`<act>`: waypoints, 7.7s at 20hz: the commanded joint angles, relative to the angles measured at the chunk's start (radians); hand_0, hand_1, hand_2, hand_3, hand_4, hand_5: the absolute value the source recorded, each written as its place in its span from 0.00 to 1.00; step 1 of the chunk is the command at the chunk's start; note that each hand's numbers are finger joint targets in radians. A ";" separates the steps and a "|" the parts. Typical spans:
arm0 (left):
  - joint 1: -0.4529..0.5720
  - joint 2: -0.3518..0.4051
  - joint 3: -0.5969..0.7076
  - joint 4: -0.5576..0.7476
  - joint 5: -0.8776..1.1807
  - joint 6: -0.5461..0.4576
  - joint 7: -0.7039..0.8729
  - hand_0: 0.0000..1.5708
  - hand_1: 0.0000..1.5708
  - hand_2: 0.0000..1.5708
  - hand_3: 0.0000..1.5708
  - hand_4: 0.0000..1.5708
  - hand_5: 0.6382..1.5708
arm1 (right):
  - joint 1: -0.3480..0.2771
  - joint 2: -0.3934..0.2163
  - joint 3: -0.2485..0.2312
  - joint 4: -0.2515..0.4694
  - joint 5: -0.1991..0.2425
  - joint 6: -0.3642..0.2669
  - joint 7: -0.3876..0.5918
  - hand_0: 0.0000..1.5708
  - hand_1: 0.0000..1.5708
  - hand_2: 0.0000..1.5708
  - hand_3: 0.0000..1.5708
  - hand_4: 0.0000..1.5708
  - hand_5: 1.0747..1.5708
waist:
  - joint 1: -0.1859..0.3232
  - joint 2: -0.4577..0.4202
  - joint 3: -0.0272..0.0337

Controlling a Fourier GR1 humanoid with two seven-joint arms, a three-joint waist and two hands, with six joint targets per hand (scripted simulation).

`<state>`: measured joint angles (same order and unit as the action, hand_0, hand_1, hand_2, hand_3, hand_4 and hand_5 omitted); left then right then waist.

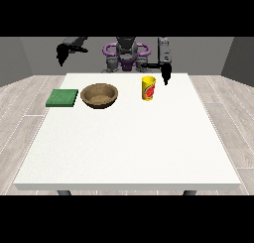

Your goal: Pick the cup and pour the ball into the bowl, then pick the bowl and place it on the pad

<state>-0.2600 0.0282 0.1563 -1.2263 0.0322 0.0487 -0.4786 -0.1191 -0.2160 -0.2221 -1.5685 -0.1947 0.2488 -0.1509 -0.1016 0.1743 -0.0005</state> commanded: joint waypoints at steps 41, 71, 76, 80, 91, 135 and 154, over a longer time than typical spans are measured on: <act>-0.440 0.340 -0.145 0.613 -0.474 0.404 0.088 0.93 0.93 1.00 1.00 1.00 0.71 | -0.059 -0.099 -0.095 0.323 -0.016 0.084 -0.040 0.00 0.00 0.00 0.00 0.00 1.00 | 0.020 -0.159 0.0045; -0.782 0.027 -0.792 0.688 -1.397 0.232 0.846 0.95 0.95 1.00 1.00 1.00 0.41 | -0.109 -0.200 -0.143 0.561 -0.042 0.230 -0.129 0.00 0.00 0.00 0.00 0.00 1.00 | -0.030 -0.207 0.0024; -0.778 0.034 -0.967 0.747 -1.591 0.144 0.850 0.97 0.97 1.00 1.00 0.96 0.64 | -0.118 -0.166 -0.128 0.559 -0.039 0.208 -0.119 0.00 0.00 0.00 0.00 0.00 1.00 | -0.013 -0.246 0.0022; -0.802 0.006 -0.998 0.745 -1.644 0.039 0.827 0.93 0.93 1.00 1.00 0.96 0.58 | -0.079 -0.174 -0.122 0.570 -0.031 0.228 -0.119 0.00 0.00 0.00 0.00 0.00 1.00 | -0.021 -0.282 0.0013; -0.715 0.027 -0.623 0.552 -1.357 0.233 0.895 0.83 0.83 1.00 1.00 1.00 0.46 | -0.090 -0.135 -0.145 0.588 -0.039 0.129 -0.066 0.00 0.00 0.00 0.00 0.16 0.99 | 0.109 -0.254 -0.0102; -0.118 0.109 -0.195 -0.167 -0.118 0.018 0.290 0.00 0.00 0.00 0.00 0.00 0.99 | -0.399 0.011 -0.173 1.072 -0.031 -0.140 -0.368 0.00 0.00 0.00 0.00 0.25 1.00 | 0.281 0.057 0.0015; -0.100 0.121 -0.111 0.046 -0.048 -0.024 0.278 0.00 0.00 0.00 0.00 0.63 0.84 | -0.431 -0.121 0.085 0.976 0.318 -0.595 0.212 1.00 1.00 1.00 0.62 0.52 0.99 | 0.222 -0.198 -0.0028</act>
<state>-0.3925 0.1389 -0.0044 -1.2608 -0.0385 0.0183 -0.2146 -0.5213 -0.3105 -0.1995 -0.5782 0.0771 -0.3730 -0.1259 0.2041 0.0920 -0.0130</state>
